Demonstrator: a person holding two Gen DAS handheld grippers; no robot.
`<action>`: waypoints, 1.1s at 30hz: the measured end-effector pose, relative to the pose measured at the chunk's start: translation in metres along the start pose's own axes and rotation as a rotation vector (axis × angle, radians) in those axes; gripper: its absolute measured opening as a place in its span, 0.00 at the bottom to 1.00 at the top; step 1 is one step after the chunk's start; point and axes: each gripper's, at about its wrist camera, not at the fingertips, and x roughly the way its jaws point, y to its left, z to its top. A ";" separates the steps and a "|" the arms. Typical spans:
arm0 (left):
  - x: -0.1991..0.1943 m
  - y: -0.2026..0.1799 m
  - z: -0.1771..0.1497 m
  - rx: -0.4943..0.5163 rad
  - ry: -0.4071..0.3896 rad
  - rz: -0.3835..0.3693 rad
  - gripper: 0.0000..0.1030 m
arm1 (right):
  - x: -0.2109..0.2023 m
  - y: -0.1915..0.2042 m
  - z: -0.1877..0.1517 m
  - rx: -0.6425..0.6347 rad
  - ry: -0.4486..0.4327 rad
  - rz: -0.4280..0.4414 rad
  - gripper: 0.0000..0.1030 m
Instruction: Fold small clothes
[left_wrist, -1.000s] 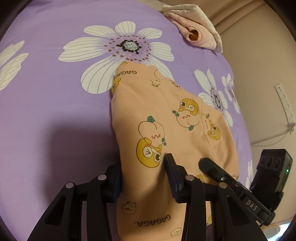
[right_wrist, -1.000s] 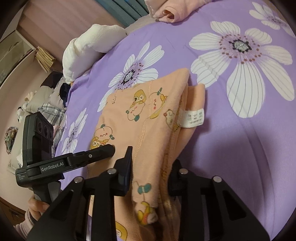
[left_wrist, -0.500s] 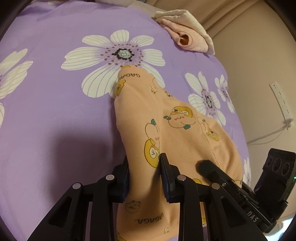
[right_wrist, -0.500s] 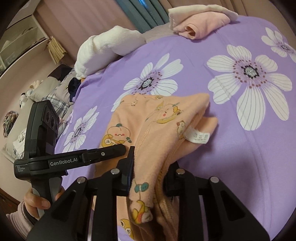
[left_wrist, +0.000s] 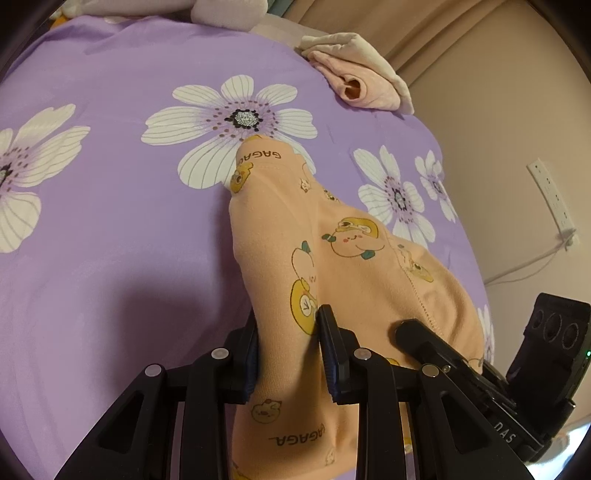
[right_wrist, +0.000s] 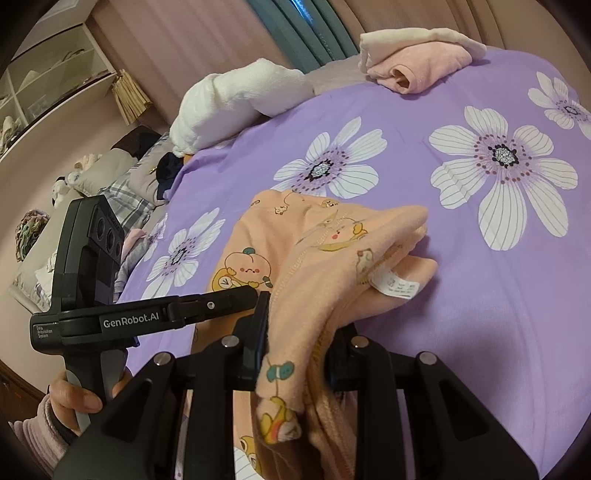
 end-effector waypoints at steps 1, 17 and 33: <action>-0.003 -0.001 -0.002 0.003 -0.003 0.001 0.26 | -0.002 0.002 -0.001 -0.003 -0.002 0.001 0.24; -0.041 -0.009 -0.035 0.008 -0.041 0.032 0.26 | -0.032 0.034 -0.020 -0.056 -0.021 0.036 0.24; -0.078 0.013 -0.049 -0.036 -0.094 0.058 0.26 | -0.031 0.073 -0.022 -0.144 0.005 0.080 0.24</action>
